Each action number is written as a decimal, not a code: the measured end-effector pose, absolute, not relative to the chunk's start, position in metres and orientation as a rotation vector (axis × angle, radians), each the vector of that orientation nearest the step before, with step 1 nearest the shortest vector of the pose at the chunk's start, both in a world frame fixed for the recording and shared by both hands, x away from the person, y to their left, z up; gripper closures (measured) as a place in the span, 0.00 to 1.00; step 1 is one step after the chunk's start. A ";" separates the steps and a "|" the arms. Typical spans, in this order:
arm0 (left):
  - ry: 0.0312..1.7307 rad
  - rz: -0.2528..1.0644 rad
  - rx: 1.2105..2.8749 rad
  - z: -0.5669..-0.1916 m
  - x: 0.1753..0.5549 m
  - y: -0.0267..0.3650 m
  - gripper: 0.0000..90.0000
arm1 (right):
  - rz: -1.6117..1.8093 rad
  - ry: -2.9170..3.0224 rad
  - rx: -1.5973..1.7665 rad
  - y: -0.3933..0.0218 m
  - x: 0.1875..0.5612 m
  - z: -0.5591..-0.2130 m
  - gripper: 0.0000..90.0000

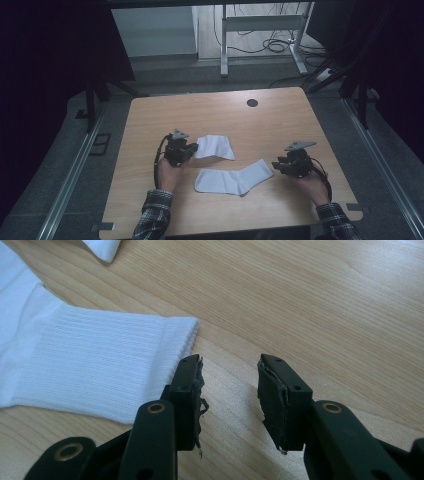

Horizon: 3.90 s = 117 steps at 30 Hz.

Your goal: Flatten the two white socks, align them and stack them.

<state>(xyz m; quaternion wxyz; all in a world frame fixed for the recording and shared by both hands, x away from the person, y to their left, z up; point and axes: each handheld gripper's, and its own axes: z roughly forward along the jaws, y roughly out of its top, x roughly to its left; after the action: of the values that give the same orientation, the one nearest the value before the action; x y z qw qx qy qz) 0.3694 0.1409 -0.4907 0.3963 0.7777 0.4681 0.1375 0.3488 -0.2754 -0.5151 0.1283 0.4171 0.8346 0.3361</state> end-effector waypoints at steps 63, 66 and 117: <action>1.286 0.392 1.932 -0.536 0.341 0.193 0.25 | 0.985 2.535 0.929 -0.107 0.387 -0.466 0.87; 1.284 0.393 1.935 -0.536 0.341 0.192 0.25 | 0.960 2.586 0.906 -0.094 0.385 -0.480 0.85; 1.104 0.415 2.076 -0.540 0.352 0.133 0.95 | 0.935 2.442 1.174 -0.172 0.426 -0.522 0.89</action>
<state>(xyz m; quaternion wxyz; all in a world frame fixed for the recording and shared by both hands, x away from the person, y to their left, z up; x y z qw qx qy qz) 0.3518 0.1325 -0.5399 0.3681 0.8085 0.4298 0.1616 0.4262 -0.1717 -0.5220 0.1373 0.4056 0.8440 0.3230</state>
